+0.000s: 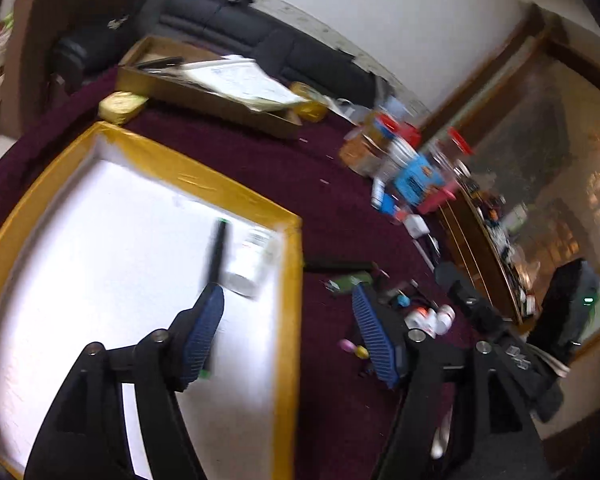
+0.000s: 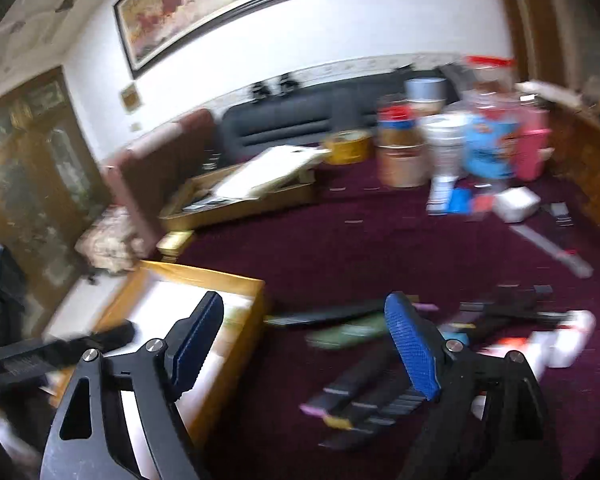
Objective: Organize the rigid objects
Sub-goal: 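Return the left tool to the pile and grasp the pink-tipped black marker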
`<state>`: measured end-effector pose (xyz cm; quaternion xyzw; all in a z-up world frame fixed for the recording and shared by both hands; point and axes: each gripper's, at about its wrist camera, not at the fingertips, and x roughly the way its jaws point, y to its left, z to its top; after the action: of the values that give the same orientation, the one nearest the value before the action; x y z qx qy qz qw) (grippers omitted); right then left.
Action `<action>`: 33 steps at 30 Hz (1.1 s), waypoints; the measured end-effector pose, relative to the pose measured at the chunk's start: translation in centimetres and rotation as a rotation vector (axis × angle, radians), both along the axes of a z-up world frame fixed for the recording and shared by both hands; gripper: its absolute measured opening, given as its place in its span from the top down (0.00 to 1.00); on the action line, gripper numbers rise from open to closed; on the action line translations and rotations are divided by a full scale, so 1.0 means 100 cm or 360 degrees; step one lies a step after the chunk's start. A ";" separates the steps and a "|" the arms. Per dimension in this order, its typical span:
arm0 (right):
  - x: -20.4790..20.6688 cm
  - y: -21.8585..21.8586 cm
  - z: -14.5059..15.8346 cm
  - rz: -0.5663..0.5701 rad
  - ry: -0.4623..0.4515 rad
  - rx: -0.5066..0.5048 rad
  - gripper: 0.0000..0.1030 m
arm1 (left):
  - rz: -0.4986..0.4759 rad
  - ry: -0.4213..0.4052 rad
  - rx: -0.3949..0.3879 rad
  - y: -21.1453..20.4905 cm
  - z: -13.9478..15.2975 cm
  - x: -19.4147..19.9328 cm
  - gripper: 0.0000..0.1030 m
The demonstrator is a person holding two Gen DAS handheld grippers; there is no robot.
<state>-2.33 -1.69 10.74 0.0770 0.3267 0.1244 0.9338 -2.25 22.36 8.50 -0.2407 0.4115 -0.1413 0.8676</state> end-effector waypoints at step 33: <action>-0.029 -0.226 -0.091 -0.0608 0.0242 0.0525 0.24 | -0.0568 -0.0068 0.0884 -0.210 -0.071 0.010 0.56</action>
<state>-5.25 -24.25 1.60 0.2975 0.3507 -0.0089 0.8879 -1.21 1.33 1.41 0.0840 0.4516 -0.1784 0.8702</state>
